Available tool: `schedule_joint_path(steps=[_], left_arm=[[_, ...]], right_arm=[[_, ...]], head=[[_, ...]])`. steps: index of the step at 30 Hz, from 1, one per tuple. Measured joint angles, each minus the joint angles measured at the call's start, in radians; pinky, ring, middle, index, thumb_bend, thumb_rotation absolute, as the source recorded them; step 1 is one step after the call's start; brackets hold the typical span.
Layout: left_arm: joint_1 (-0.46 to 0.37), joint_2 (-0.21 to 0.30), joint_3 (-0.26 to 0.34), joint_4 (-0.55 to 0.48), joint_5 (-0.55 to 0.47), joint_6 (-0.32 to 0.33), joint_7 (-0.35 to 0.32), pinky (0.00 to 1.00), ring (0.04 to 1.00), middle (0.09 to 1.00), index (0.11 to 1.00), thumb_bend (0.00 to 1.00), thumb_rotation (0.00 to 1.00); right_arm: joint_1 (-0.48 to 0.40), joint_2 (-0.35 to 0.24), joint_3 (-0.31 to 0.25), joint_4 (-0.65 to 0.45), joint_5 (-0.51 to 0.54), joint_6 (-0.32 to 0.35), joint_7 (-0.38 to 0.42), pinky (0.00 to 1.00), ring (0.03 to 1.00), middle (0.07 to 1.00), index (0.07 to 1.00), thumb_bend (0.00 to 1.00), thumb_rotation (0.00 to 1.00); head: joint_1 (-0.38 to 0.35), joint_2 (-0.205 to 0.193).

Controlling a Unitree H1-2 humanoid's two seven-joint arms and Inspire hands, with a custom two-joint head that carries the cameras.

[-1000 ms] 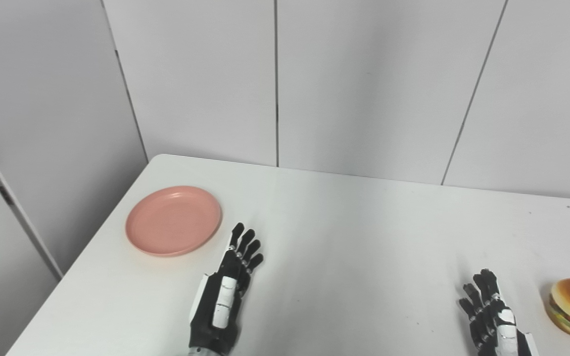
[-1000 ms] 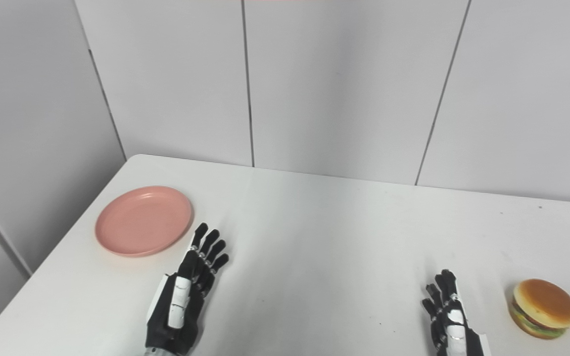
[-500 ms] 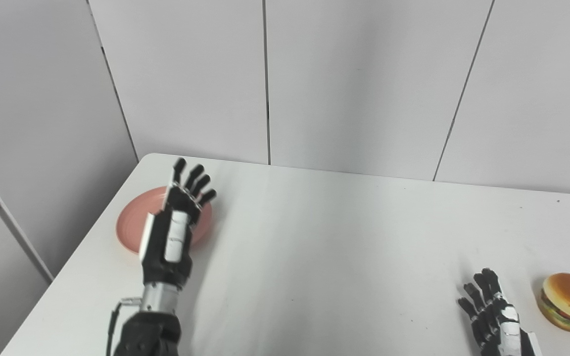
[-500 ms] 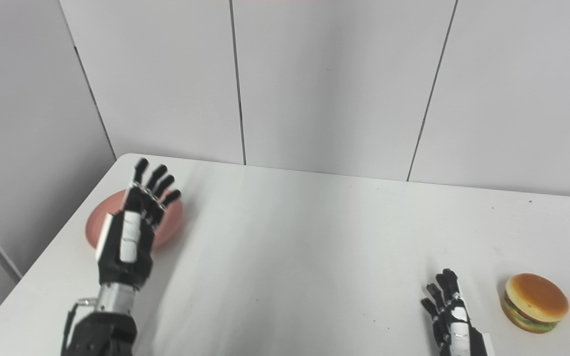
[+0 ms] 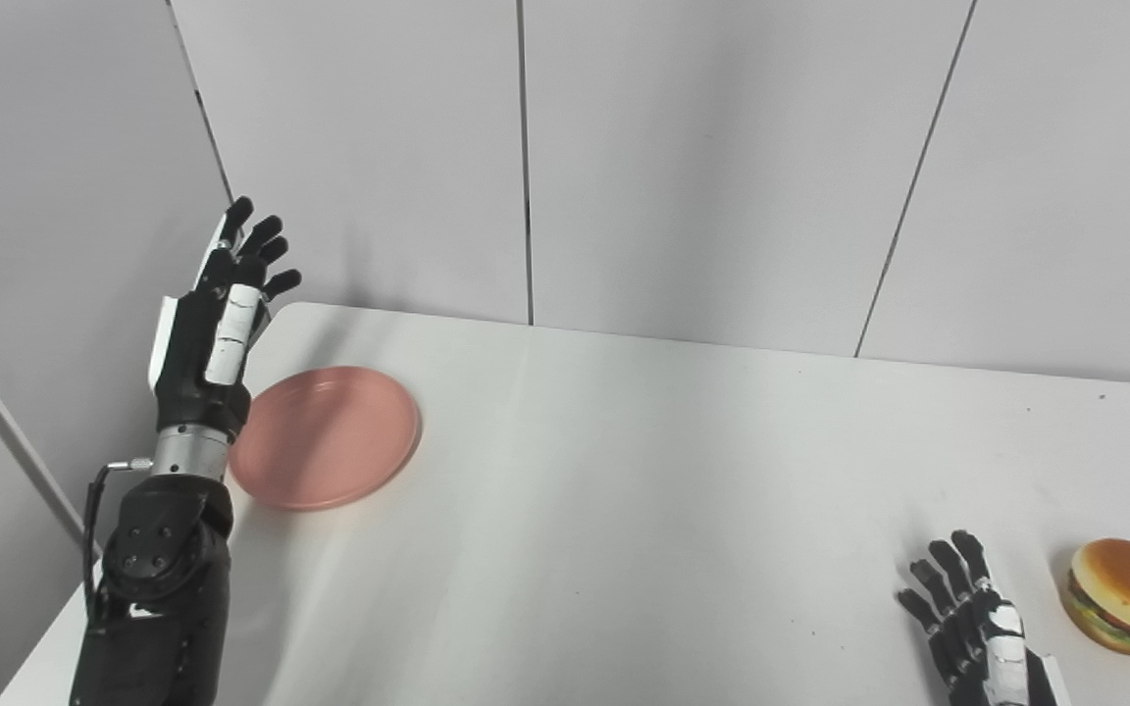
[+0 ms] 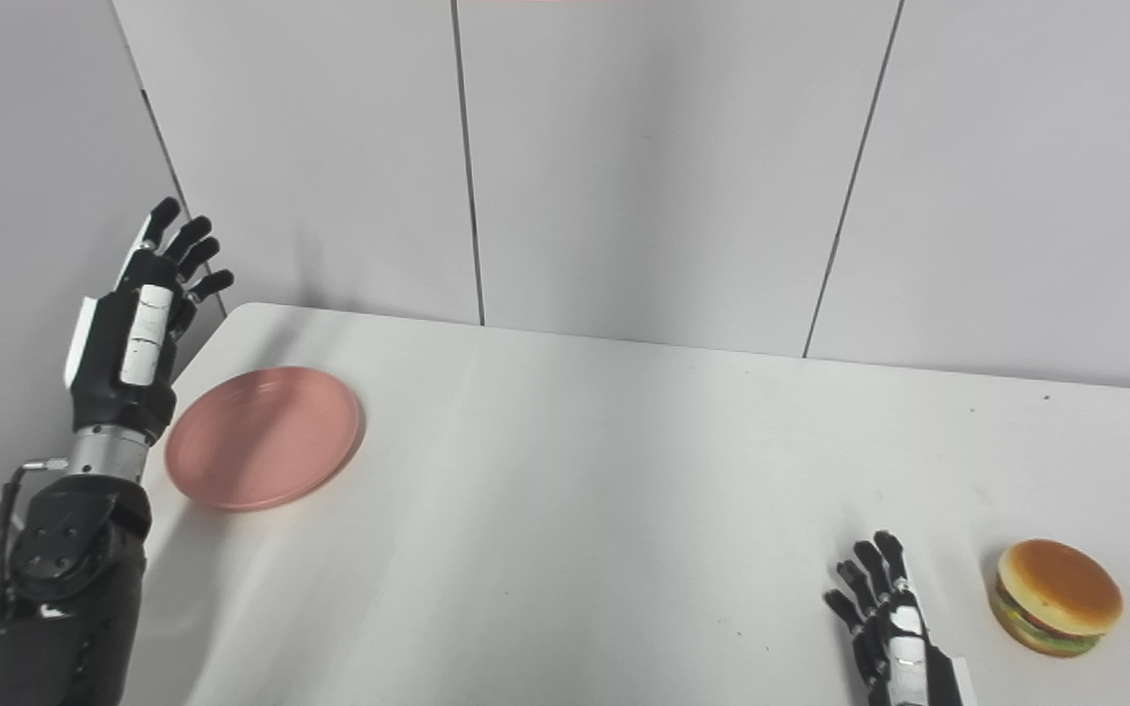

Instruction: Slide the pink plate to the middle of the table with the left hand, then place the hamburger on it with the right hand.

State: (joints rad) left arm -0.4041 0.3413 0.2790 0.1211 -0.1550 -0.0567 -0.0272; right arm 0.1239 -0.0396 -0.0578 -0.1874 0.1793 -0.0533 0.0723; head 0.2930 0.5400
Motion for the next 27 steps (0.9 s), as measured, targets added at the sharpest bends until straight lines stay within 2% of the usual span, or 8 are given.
schedule_joint_path(steps=[4, 8, 15, 21, 24, 27], left_arm=[[-0.05, 0.045, 0.019, 0.111, -0.013, -0.028, -0.004, 0.86, 0.934, 0.926, 0.954, 0.9, 0.83], [-0.087, 0.067, 0.025, 0.186, -0.019, -0.054, -0.013, 0.85, 0.93, 0.935, 0.967, 0.88, 0.85], [-0.114, 0.083, 0.033, 0.351, -0.029, -0.089, -0.035, 0.81, 0.921, 0.942, 0.954, 0.87, 0.88], [-0.118, 0.087, 0.051, 0.453, -0.053, -0.107, -0.041, 0.82, 0.912, 0.922, 0.953, 0.88, 0.88], [-0.119, 0.087, 0.052, 0.492, -0.055, -0.115, -0.04, 0.79, 0.904, 0.932, 0.951, 0.91, 0.89], [-0.12, 0.087, 0.051, 0.521, -0.055, -0.128, -0.035, 0.81, 0.902, 0.931, 0.96, 0.91, 0.9]], right_arm=[[0.0, 0.0, 0.0, 0.0, 0.0, 0.0, -0.001, 0.9, 0.935, 0.948, 0.985, 0.8, 1.0], [0.0, 0.0, 0.0, -0.001, 0.003, 0.0, -0.001, 0.9, 0.932, 0.943, 0.987, 0.8, 1.0], [0.001, 0.0, 0.002, -0.001, 0.006, 0.0, -0.003, 0.89, 0.93, 0.937, 0.985, 0.8, 1.0], [0.001, 0.0, 0.001, -0.002, 0.006, 0.0, -0.004, 0.89, 0.93, 0.935, 0.987, 0.8, 1.0], [0.002, 0.0, 0.001, -0.003, 0.006, 0.001, -0.004, 0.88, 0.926, 0.931, 0.983, 0.8, 1.0], [0.002, 0.0, 0.002, -0.003, 0.006, 0.001, -0.004, 0.87, 0.92, 0.925, 0.979, 0.81, 1.0]], head=[[-0.002, -0.002], [-0.003, 0.0], [-0.005, 0.002], [-0.005, 0.006], [-0.008, 0.012], [-0.008, 0.014]])
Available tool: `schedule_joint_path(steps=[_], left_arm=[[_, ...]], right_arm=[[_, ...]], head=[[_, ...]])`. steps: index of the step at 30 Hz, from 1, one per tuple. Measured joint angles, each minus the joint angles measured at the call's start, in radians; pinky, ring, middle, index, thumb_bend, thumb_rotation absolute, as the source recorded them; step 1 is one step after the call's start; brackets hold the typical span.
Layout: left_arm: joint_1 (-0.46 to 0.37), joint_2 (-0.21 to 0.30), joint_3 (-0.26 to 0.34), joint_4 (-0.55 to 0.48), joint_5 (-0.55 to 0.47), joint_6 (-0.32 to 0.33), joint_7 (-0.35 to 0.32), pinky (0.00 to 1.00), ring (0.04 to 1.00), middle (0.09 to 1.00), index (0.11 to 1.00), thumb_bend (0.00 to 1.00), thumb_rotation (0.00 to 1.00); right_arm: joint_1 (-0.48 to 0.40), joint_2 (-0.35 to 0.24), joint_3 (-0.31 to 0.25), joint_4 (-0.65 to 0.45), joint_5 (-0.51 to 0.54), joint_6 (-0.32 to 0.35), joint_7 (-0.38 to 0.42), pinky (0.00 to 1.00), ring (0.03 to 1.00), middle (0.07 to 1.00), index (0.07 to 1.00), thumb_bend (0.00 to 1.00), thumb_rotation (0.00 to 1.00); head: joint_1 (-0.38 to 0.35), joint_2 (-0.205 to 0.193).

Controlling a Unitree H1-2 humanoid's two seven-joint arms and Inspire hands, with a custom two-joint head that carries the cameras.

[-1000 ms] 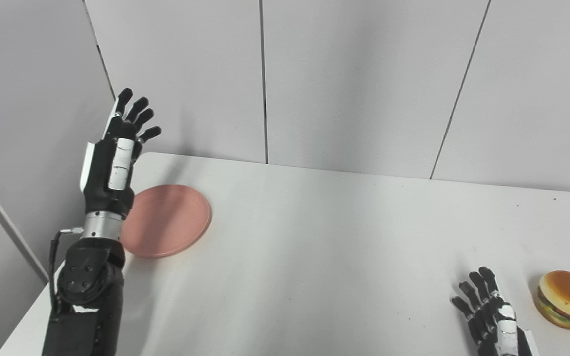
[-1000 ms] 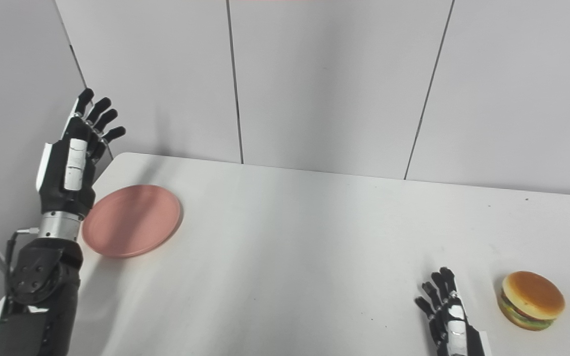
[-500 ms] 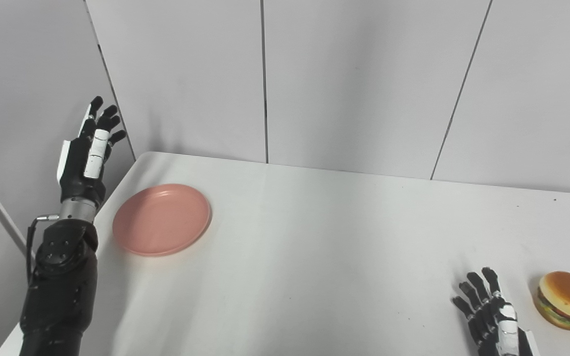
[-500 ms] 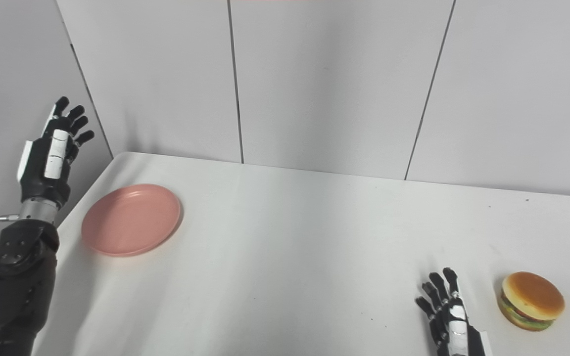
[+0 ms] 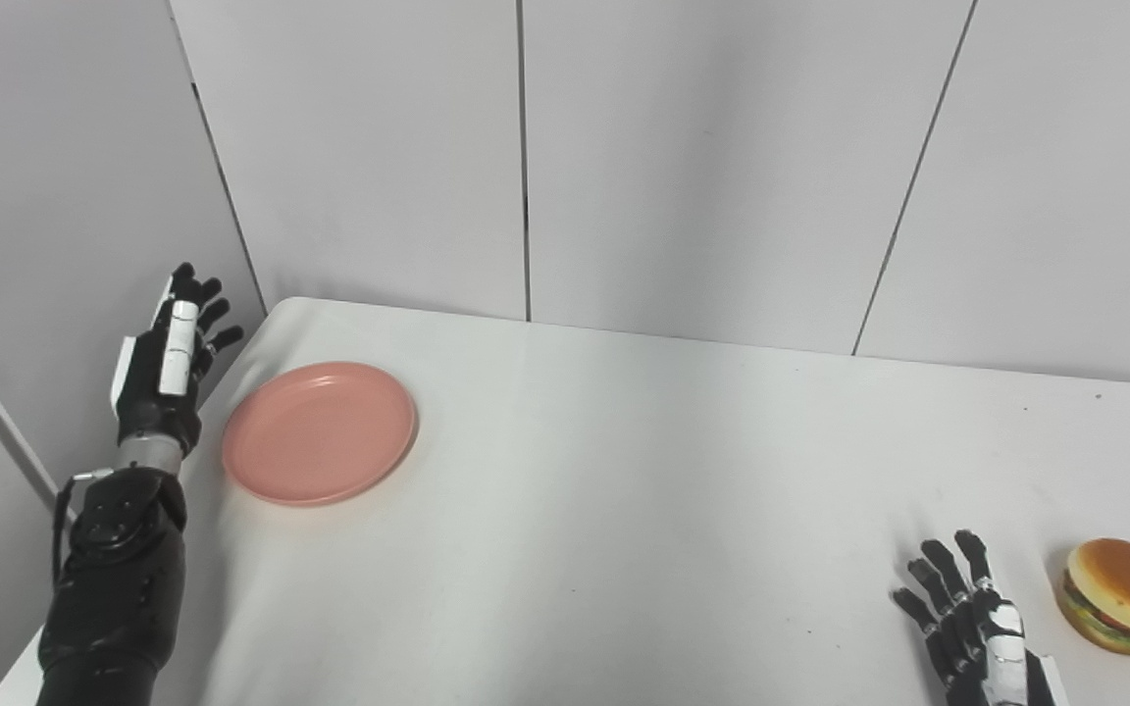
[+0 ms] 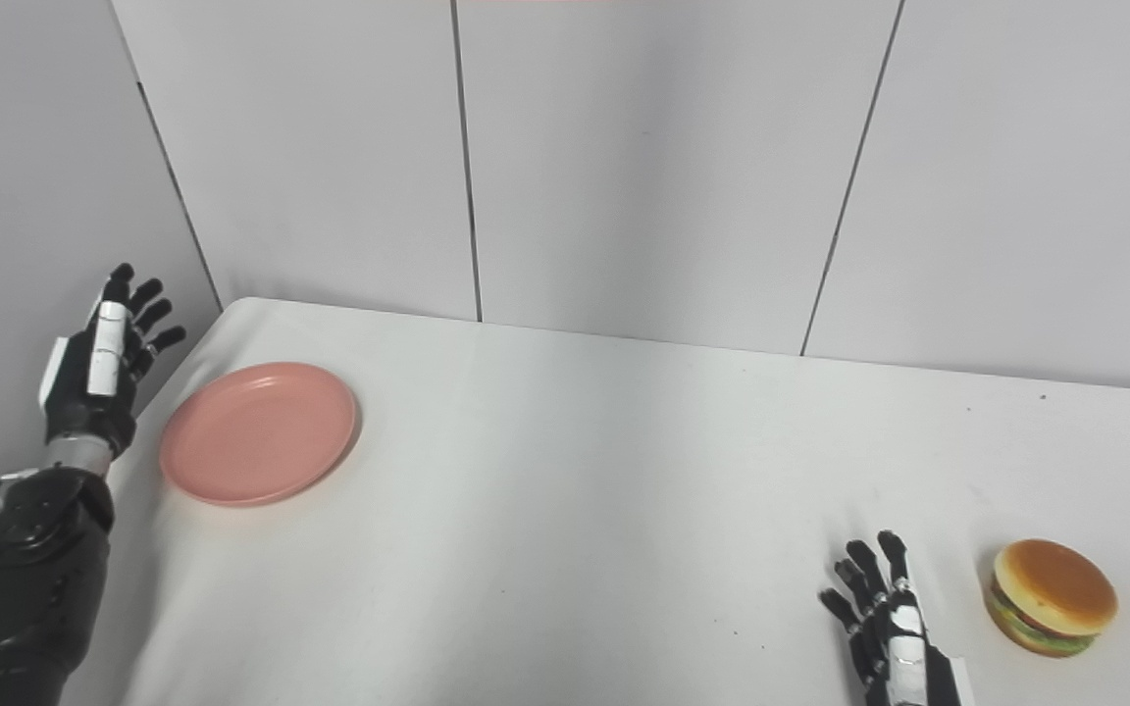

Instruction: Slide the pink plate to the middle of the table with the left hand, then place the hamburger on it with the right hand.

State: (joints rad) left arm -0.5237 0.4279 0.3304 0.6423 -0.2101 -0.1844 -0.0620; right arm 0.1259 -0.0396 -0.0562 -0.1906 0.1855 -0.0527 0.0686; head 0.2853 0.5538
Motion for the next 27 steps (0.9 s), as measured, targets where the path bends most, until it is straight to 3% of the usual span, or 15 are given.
schedule_joint_path(steps=[8, 27], left_arm=[[-0.003, 0.0, -0.006, 0.116, 0.001, -0.041, 0.01, 0.83, 0.919, 0.934, 0.963, 0.91, 0.88], [-0.003, -0.012, -0.043, 0.117, -0.005, -0.031, -0.011, 0.79, 0.921, 0.941, 0.964, 0.89, 0.89]], right_arm=[[0.0, 0.0, 0.001, -0.001, -0.001, 0.003, -0.005, 0.88, 0.92, 0.914, 0.973, 0.8, 1.0], [0.0, 0.001, 0.002, -0.004, -0.008, 0.016, -0.007, 0.87, 0.889, 0.887, 0.966, 0.78, 1.0]], head=[[-0.003, -0.003], [-0.011, 0.008]])
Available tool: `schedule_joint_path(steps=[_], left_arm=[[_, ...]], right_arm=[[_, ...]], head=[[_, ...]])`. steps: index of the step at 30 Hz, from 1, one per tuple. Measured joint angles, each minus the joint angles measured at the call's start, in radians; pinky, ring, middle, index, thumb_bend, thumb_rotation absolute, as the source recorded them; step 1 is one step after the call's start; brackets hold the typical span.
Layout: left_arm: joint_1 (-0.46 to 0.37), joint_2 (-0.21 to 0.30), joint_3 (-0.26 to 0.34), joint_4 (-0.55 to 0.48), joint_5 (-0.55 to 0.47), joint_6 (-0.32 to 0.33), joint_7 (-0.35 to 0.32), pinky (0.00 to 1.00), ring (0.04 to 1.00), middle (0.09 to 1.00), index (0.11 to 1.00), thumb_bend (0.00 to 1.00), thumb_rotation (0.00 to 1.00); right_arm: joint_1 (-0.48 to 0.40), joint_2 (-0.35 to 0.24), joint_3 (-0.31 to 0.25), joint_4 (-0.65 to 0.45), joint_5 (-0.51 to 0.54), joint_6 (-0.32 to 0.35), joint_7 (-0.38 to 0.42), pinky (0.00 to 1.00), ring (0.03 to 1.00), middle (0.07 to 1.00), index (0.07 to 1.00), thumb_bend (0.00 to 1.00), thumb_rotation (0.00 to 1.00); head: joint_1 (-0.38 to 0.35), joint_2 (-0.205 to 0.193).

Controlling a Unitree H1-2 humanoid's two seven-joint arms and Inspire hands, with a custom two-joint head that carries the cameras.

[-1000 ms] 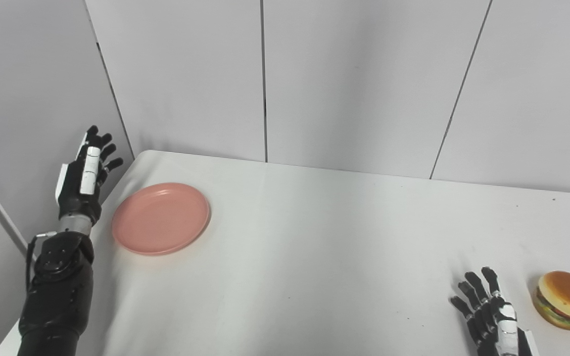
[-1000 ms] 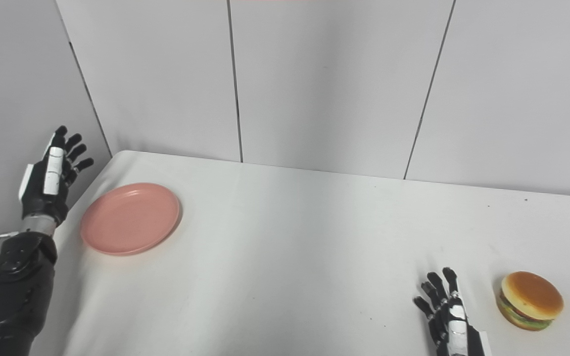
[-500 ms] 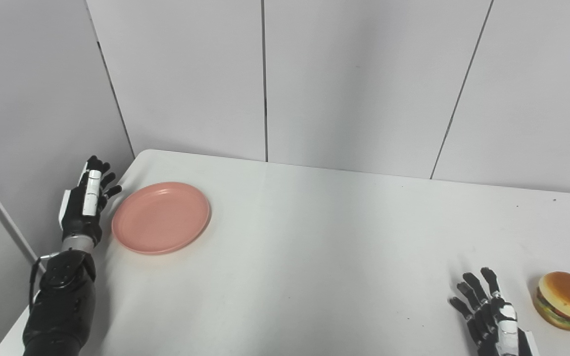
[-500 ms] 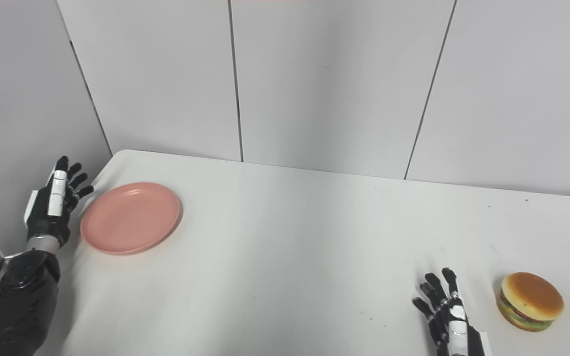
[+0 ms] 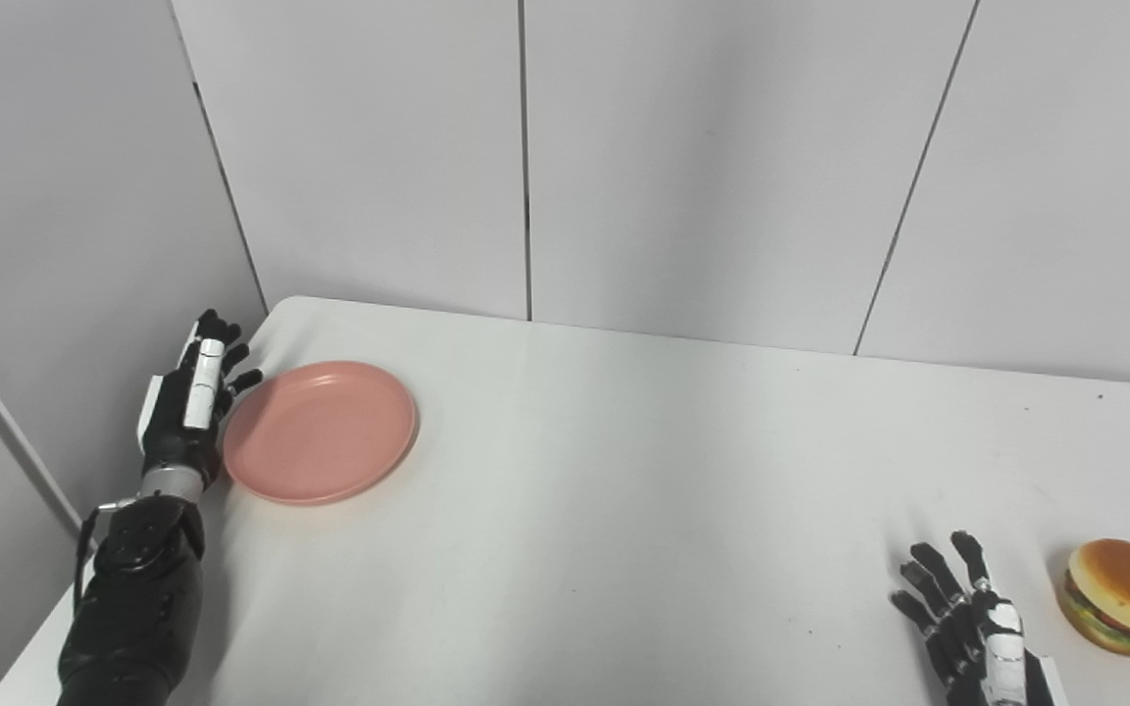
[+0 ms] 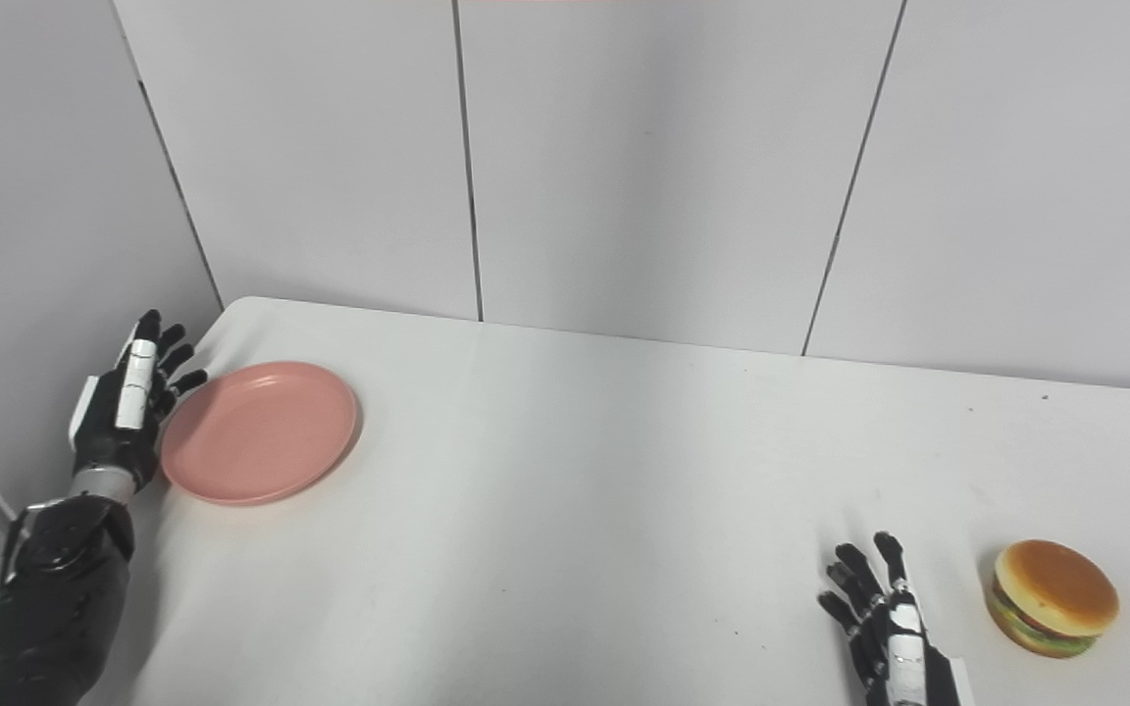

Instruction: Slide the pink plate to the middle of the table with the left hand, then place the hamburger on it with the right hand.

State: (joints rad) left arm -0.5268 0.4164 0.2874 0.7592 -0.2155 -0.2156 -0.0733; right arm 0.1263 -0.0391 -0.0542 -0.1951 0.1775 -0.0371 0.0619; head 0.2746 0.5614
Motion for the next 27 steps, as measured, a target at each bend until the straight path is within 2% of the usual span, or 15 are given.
schedule_joint_path(steps=[7, 12, 19, 27], left_arm=[[0.012, -0.033, 0.021, -0.063, -0.096, 0.081, -0.06, 0.79, 0.955, 0.968, 0.98, 0.88, 0.88], [0.024, -0.07, 0.032, -0.105, -0.149, 0.141, -0.077, 0.81, 0.946, 0.955, 0.976, 0.89, 0.87], [0.041, -0.097, 0.026, -0.165, -0.155, 0.178, -0.096, 0.76, 0.933, 0.943, 0.969, 0.96, 0.85], [0.051, -0.138, -0.008, -0.241, -0.154, 0.212, -0.114, 0.78, 0.927, 0.947, 0.963, 0.92, 0.87]], right_arm=[[0.001, 0.0, 0.0, -0.001, -0.003, 0.0, 0.001, 0.86, 0.892, 0.884, 0.971, 0.78, 1.0], [0.001, 0.0, 0.0, -0.001, -0.006, 0.001, 0.0, 0.86, 0.884, 0.874, 0.967, 0.77, 1.0], [0.001, 0.0, 0.002, -0.001, -0.007, 0.001, 0.001, 0.85, 0.882, 0.869, 0.96, 0.76, 1.0], [0.0, 0.0, 0.003, -0.001, -0.008, 0.001, 0.0, 0.84, 0.878, 0.866, 0.958, 0.75, 1.0]], head=[[0.002, 0.002], [0.002, 0.003], [-0.005, 0.002], [-0.009, -0.002]])
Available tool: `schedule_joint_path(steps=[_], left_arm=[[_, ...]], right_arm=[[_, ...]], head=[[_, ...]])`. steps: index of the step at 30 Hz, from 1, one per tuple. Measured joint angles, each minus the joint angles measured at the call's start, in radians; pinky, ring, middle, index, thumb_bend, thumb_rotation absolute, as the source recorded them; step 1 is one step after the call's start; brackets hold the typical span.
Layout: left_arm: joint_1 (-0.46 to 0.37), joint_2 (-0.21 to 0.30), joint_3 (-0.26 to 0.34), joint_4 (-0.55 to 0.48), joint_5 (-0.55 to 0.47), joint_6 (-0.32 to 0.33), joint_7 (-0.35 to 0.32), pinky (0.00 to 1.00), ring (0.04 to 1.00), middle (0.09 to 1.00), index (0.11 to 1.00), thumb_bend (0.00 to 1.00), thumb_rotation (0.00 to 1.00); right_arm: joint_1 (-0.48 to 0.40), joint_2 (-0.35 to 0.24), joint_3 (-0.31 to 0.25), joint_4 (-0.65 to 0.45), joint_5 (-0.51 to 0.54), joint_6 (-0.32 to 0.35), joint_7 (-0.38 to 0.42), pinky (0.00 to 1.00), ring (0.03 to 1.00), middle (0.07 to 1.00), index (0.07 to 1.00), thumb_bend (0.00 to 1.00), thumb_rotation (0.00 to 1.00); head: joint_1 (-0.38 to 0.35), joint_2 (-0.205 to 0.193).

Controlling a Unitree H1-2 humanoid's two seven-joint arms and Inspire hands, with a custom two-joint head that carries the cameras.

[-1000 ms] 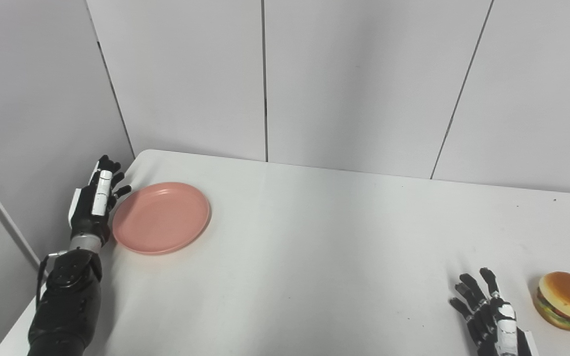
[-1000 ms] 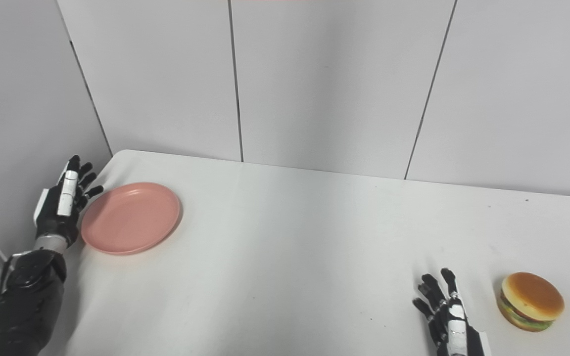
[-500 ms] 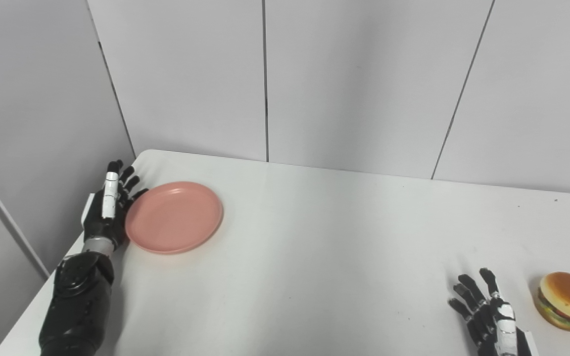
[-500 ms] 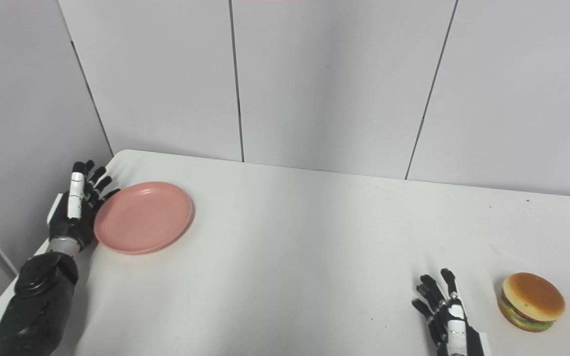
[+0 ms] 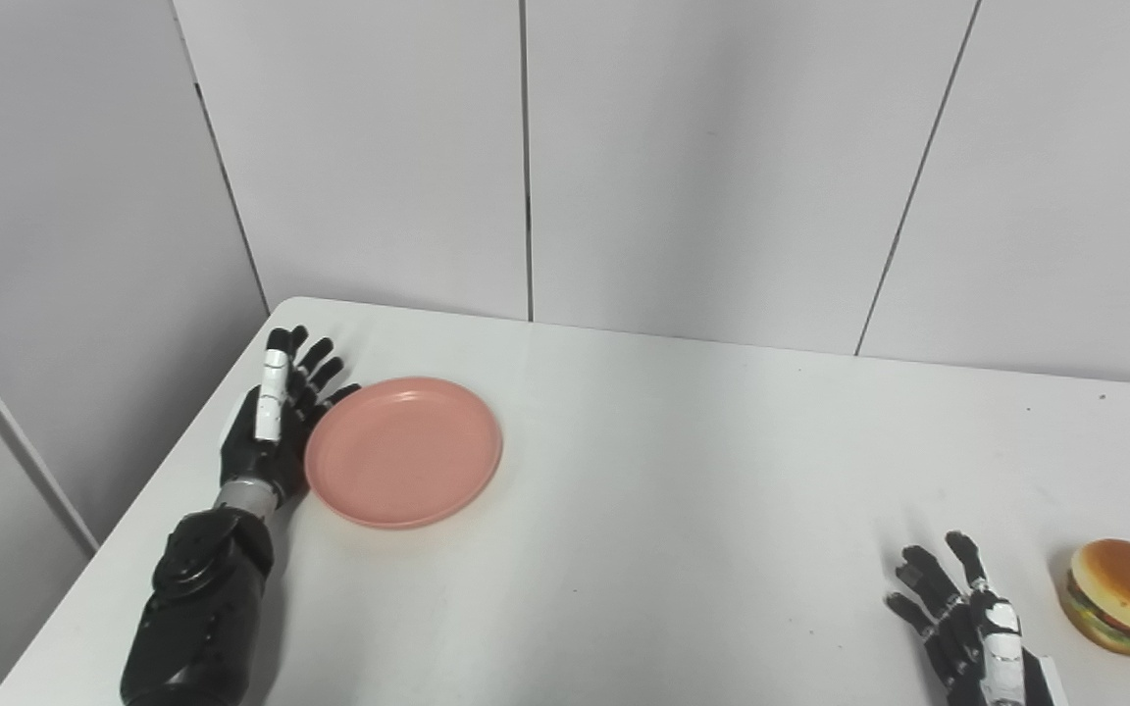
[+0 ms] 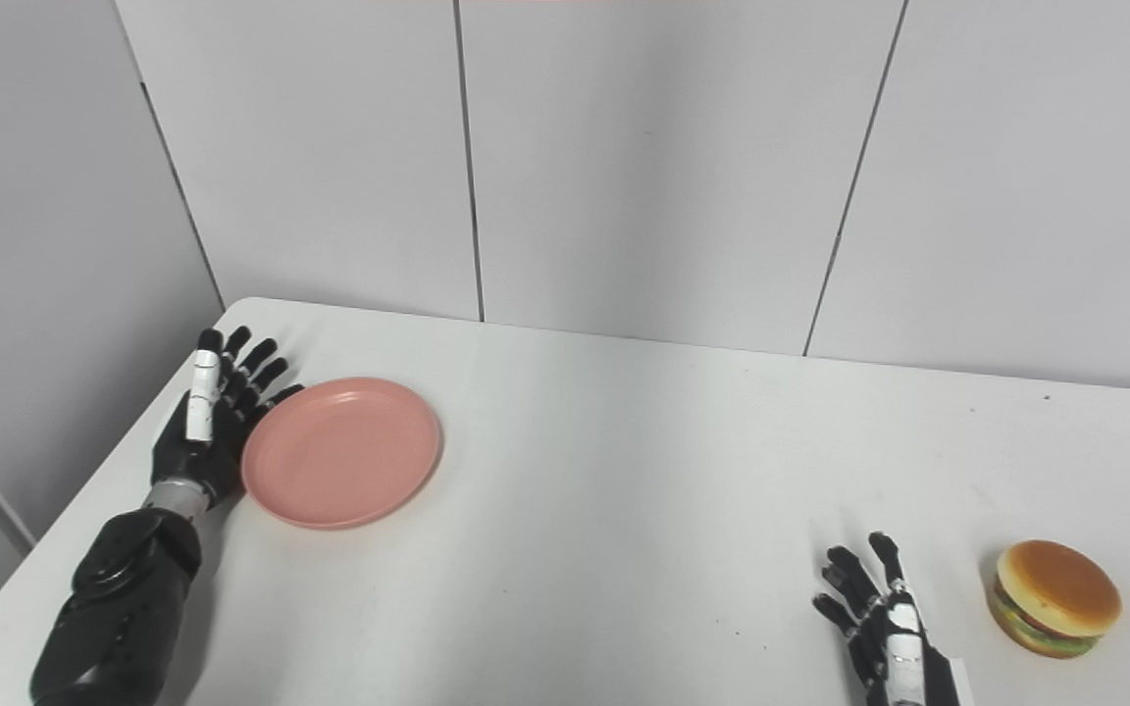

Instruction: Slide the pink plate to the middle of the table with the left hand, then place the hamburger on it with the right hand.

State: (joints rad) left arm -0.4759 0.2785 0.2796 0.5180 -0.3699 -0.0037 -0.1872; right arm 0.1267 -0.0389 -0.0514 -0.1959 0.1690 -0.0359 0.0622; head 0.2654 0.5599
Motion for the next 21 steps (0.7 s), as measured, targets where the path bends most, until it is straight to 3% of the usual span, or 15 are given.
schedule_joint_path(steps=[8, 21], left_arm=[[0.007, -0.024, -0.071, -0.019, 0.055, 0.013, 0.004, 0.78, 0.934, 0.95, 0.964, 0.87, 0.87], [0.004, -0.098, -0.144, -0.012, 0.14, -0.057, 0.021, 0.76, 0.903, 0.923, 0.966, 0.91, 0.85]], right_arm=[[0.0, 0.0, 0.001, 0.001, -0.006, 0.0, 0.0, 0.84, 0.874, 0.864, 0.954, 0.77, 1.0], [0.001, 0.001, 0.004, 0.0, -0.024, 0.0, 0.001, 0.82, 0.866, 0.854, 0.954, 0.75, 1.0]], head=[[-0.009, -0.012], [-0.035, -0.006]])
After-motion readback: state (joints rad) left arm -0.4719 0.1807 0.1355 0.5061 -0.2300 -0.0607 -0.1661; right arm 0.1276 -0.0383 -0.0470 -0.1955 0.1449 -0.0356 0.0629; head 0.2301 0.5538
